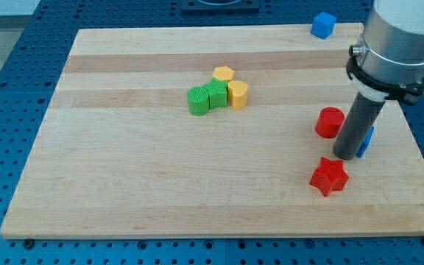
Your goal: Push the red star slightly downwards
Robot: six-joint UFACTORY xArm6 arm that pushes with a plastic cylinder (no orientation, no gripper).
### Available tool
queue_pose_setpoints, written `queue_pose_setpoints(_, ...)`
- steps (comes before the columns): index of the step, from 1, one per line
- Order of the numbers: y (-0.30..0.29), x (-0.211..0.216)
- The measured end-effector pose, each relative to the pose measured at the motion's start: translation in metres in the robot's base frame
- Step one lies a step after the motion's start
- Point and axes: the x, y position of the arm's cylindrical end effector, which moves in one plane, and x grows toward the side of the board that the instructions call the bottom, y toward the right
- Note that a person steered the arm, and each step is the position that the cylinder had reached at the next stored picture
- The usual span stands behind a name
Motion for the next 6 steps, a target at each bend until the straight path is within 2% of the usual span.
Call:
queue_pose_setpoints(1,-0.005,0.003)
queue_pose_setpoints(3,0.0,0.039)
queue_pose_setpoints(4,0.02,0.039)
queue_pose_setpoints(6,0.022,0.034)
